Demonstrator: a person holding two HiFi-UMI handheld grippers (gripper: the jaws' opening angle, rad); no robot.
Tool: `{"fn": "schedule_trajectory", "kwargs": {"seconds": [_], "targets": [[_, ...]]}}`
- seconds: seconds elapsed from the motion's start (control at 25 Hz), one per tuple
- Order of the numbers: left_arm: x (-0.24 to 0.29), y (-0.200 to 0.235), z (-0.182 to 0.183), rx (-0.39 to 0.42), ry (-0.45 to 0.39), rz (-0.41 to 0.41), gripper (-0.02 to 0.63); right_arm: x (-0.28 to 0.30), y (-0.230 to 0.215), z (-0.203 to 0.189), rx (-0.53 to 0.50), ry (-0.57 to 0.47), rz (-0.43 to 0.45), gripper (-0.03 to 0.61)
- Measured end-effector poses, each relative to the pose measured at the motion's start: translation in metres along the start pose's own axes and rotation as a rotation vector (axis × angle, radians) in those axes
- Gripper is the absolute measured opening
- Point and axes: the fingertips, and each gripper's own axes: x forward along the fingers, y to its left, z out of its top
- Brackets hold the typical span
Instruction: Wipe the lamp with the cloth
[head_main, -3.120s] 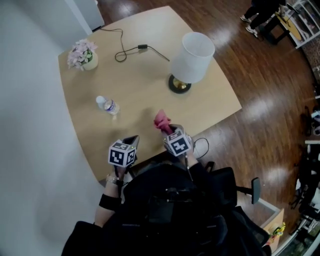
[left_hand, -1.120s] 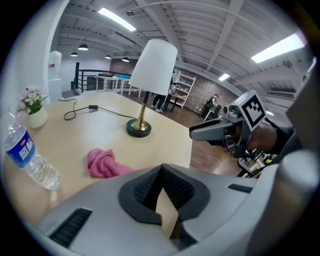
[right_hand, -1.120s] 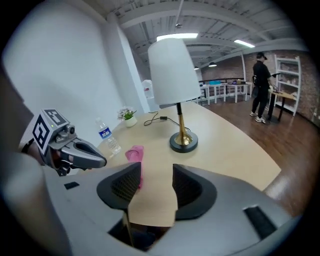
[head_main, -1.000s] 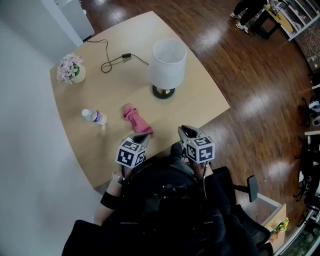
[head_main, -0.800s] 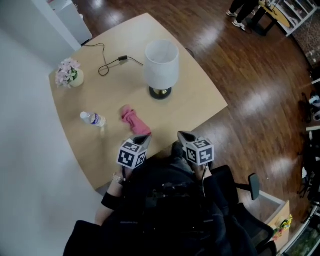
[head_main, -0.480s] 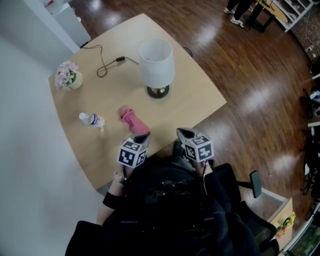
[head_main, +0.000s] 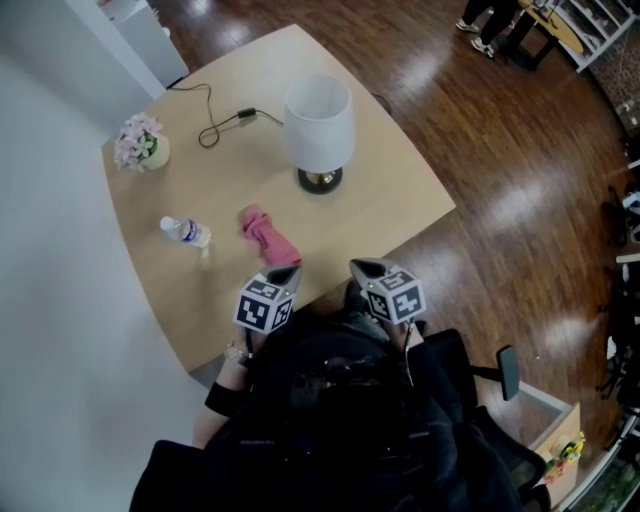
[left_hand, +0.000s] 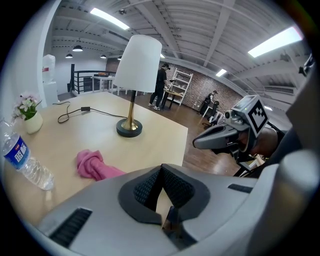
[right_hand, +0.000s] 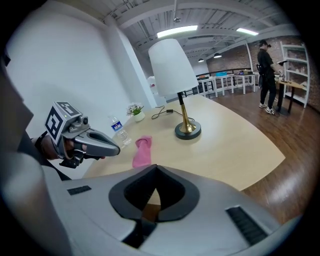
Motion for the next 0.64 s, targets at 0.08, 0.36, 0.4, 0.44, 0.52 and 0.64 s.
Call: {"fn": "schedule_trajectory", "kwargs": {"seconds": [0.08, 0.36, 0.4, 0.44, 0.52, 0.64], "targets": [[-0.0009, 0.0006, -0.001, -0.004, -0.001, 0.003, -0.005, 0.0005, 0.0008, -0.0006, -0.003, 0.003, 0.003, 0.0], [-0.0031, 0.0021, -0.0048, -0.015, -0.004, 0.01, -0.005, 0.0, 0.0025, -0.002, -0.007, 0.003, 0.005, 0.0], [-0.0032, 0.0025, -0.0048, -0.016, -0.004, 0.01, -0.005, -0.0002, 0.0021, -0.0019, -0.007, 0.002, 0.004, 0.0], [-0.0033, 0.003, -0.0045, -0.017, -0.005, 0.01, -0.005, -0.0001, 0.0018, -0.0017, -0.007, 0.002, 0.004, 0.0], [-0.0035, 0.0038, -0.004, -0.017, -0.006, 0.011, -0.005, -0.0001, 0.0015, -0.0011, -0.007, 0.001, 0.003, 0.0], [-0.0033, 0.0038, -0.0039, -0.019, -0.007, 0.011, -0.005, -0.0007, 0.0013, -0.0013, -0.008, 0.001, 0.002, 0.0]]}}
